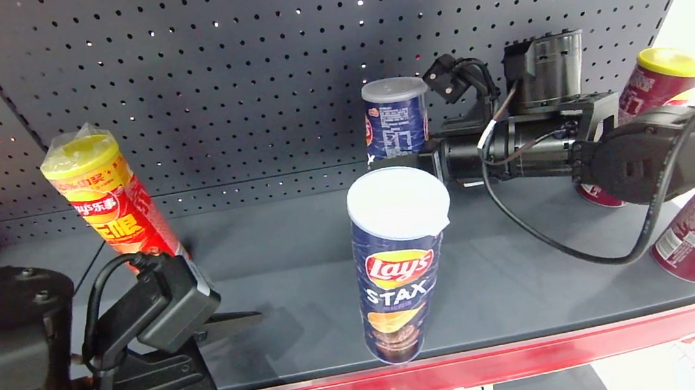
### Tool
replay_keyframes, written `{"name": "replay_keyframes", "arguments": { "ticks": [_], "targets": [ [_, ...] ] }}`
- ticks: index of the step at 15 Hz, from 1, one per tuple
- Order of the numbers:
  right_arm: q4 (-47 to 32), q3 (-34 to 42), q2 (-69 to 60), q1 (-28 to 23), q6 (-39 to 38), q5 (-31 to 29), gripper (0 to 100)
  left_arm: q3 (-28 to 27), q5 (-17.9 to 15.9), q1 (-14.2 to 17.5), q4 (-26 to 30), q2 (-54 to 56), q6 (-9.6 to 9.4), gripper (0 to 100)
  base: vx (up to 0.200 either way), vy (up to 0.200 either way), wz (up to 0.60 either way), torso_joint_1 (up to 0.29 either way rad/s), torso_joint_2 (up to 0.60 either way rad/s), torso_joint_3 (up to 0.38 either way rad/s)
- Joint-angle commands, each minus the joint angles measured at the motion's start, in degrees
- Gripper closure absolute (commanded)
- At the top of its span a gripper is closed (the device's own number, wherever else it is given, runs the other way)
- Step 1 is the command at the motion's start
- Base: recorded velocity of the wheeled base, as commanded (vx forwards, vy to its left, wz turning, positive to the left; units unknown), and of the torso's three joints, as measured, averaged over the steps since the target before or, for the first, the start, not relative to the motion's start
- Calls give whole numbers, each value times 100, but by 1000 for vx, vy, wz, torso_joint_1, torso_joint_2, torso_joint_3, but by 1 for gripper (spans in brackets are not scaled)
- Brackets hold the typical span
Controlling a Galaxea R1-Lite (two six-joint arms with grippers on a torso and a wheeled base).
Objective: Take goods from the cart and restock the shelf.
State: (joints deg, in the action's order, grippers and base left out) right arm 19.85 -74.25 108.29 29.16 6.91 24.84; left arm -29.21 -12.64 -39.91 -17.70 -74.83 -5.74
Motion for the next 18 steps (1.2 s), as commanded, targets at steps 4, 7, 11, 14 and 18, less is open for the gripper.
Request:
{"name": "replay_keyframes", "arguments": {
  "ticks": [4, 7, 11, 14, 18],
  "targets": [
    [2, -125, 105, 2, -23, 3, 0, 12, -1, 19, -5, -6, 3, 0, 0, 0, 0, 0, 0, 0],
    [2, 7, 17, 28, -164, -15, 0, -6, -1, 19, -5, -58, 3, 0, 0, 0, 0, 0, 0, 0],
    [-7, 174, -221, 55, -164, -76, 0, -32, -1, 54, -14, -120, 3, 0, 0, 0, 0, 0, 0, 0],
    [-7, 992, -906, 46, -243, -278, 0, -67, -1, 62, -23, -181, 3, 0, 0, 0, 0, 0, 0, 0],
    [-7, 1967, -1706, 20, -252, -577, 0, -270, 69, 300, -32, -357, -41, 0, 0, 0, 0, 0, 0, 0]
  ]
}}
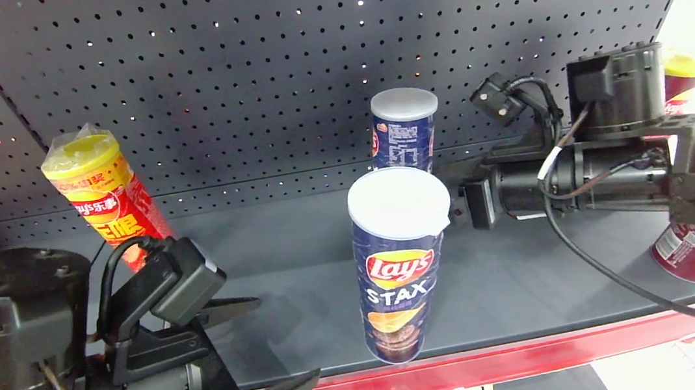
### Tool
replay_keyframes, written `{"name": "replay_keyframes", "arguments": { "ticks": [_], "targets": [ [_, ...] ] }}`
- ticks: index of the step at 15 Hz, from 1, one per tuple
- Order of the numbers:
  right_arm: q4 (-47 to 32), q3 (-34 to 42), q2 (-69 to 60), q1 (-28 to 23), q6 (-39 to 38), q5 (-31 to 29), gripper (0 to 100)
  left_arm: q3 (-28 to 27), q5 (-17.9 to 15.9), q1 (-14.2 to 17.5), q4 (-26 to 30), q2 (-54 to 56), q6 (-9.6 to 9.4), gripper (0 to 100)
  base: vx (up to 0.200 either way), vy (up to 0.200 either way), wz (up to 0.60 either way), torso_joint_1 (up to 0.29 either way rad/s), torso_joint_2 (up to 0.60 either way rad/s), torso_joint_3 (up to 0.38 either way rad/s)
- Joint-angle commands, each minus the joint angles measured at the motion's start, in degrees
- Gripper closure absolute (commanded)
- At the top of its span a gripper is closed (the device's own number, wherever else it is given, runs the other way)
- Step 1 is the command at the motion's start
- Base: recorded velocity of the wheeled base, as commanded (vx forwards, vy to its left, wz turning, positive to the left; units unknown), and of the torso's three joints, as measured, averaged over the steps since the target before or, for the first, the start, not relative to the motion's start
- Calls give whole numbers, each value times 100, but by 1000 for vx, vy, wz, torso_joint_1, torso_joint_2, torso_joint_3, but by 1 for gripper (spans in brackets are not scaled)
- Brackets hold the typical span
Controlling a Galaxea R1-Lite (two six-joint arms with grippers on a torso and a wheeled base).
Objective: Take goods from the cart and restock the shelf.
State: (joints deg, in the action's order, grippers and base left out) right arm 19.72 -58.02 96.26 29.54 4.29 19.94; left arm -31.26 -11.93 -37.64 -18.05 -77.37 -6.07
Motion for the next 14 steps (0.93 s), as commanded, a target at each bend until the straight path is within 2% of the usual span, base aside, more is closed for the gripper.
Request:
{"name": "replay_keyframes", "arguments": {
  "ticks": [1, 5, 9, 14],
  "targets": [
    [5, 546, -687, -18, 10, -193, 0, -109, 68, 99, 4, -146, -8, 0, 0, 0, 0, 0, 0, 0],
    [5, 1512, -1549, -27, -69, -333, 0, -161, 156, 108, 4, -366, -105, 0, 0, 0, 0, 0, 0, 0],
    [-4, 2427, -2797, 26, -34, -316, 0, -205, 174, 82, -5, -709, -386, 0, 0, 0, 0, 0, 0, 0],
    [-39, 3112, -4212, 114, -60, -316, 0, -495, 174, 64, -5, -1069, -483, 0, 0, 0, 0, 0, 0, 0]
  ]
}}
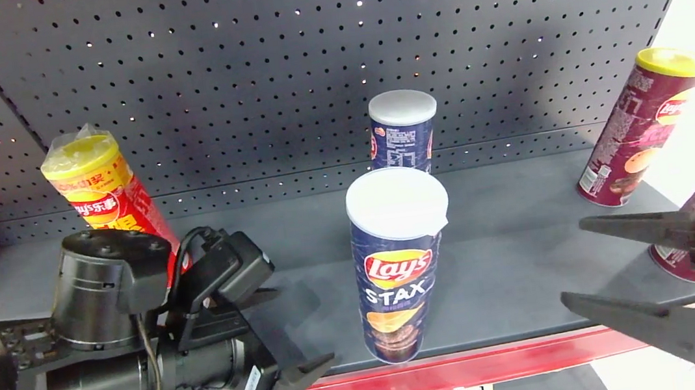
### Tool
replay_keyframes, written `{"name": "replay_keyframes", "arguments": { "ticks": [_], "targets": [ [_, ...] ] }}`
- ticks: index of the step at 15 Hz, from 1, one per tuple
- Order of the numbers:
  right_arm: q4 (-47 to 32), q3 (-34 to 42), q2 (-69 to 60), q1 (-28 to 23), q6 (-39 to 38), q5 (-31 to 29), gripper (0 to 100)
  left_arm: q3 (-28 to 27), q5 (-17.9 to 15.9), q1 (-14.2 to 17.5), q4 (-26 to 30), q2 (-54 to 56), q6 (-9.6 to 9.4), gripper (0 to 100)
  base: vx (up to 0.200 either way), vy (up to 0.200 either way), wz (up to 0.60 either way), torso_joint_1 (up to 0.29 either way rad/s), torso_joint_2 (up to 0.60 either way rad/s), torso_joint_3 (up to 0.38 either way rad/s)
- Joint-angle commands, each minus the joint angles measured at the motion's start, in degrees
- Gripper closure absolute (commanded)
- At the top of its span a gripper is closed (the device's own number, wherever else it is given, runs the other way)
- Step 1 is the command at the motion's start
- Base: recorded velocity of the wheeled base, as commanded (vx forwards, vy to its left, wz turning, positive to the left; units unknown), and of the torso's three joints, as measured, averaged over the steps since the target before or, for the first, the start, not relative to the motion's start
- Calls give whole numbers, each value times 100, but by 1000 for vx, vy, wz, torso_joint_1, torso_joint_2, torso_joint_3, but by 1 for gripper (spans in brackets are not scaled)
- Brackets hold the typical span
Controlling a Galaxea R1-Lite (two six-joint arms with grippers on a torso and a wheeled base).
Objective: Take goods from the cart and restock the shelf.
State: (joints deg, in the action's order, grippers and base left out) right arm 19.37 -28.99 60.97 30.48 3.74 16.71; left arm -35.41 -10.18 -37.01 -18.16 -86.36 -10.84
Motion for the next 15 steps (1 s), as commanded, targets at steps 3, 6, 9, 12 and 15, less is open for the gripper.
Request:
{"name": "replay_keyframes", "arguments": {
  "ticks": [3, 6, 9, 12, 15],
  "targets": [
    [-30, 289, -1131, -24, -14, -10, 0, -185, -2, -8, -29, -311, -6, 0, 0, 0, 0, 0, 0, 0],
    [-30, 376, -1298, -112, -155, -133, 0, -212, -2, -17, -188, -461, -15, 0, 0, 0, 0, 0, 0, 0],
    [-30, 368, -1298, -147, -163, -177, 0, -247, -2, -96, -346, -610, -15, 0, 0, 0, 0, 0, 0, 0],
    [-30, 385, -1315, -147, -163, -177, 0, -326, -2, -96, -355, -698, -15, 0, 0, 0, 0, 0, 0, 0],
    [-30, 403, -1315, -147, -163, -230, 0, -466, -2, -175, -355, -804, -15, 0, 0, 0, 0, 0, 0, 0]
  ]
}}
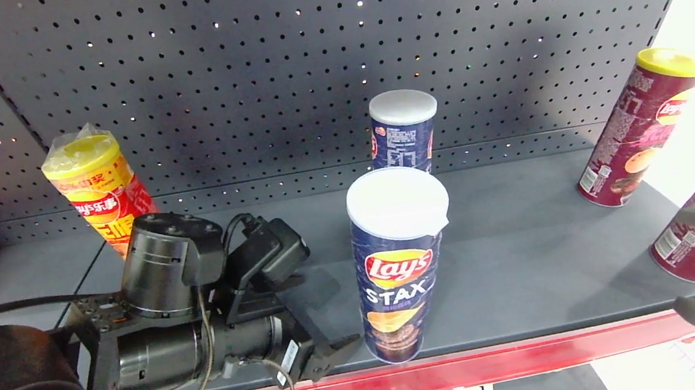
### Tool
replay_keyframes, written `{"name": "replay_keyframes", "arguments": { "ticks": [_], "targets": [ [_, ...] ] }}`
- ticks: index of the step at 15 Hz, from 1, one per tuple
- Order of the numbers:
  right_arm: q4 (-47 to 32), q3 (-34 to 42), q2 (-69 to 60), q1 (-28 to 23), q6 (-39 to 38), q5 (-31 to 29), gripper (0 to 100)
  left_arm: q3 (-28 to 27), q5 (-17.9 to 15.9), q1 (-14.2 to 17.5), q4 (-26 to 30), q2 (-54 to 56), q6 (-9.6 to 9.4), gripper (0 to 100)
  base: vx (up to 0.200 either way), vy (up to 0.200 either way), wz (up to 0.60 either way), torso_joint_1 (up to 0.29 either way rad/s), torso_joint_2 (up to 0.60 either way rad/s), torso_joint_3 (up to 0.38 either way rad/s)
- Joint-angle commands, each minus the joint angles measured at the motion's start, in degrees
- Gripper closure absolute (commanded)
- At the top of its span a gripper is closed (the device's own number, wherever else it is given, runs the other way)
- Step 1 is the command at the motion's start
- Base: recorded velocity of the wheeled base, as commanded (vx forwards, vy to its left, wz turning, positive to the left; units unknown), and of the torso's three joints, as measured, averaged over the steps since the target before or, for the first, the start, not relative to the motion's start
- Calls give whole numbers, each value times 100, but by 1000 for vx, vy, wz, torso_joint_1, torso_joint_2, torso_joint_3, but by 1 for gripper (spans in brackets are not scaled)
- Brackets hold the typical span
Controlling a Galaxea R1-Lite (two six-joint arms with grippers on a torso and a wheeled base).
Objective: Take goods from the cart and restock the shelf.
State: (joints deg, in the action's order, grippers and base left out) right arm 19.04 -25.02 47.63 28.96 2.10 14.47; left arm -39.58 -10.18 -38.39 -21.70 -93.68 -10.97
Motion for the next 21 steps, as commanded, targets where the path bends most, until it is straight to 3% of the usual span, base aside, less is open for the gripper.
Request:
{"name": "replay_keyframes", "arguments": {
  "ticks": [1, 17, 21],
  "targets": [
    [3, 14, 18, 4, 10, -14, 0, -93, -2, -134, -1, -115, 7, 0, 0, 0, 0, 0, 0, 0],
    [3, 23, 27, 4, 1, -14, 0, -568, 7, -169, -1, -581, 7, 0, 0, 0, 0, 0, 0, 0],
    [12, 128, 27, 4, 10, -41, 0, -260, 157, -239, 17, -9, 25, 0, 0, 0, 0, 0, 0, 0]
  ]
}}
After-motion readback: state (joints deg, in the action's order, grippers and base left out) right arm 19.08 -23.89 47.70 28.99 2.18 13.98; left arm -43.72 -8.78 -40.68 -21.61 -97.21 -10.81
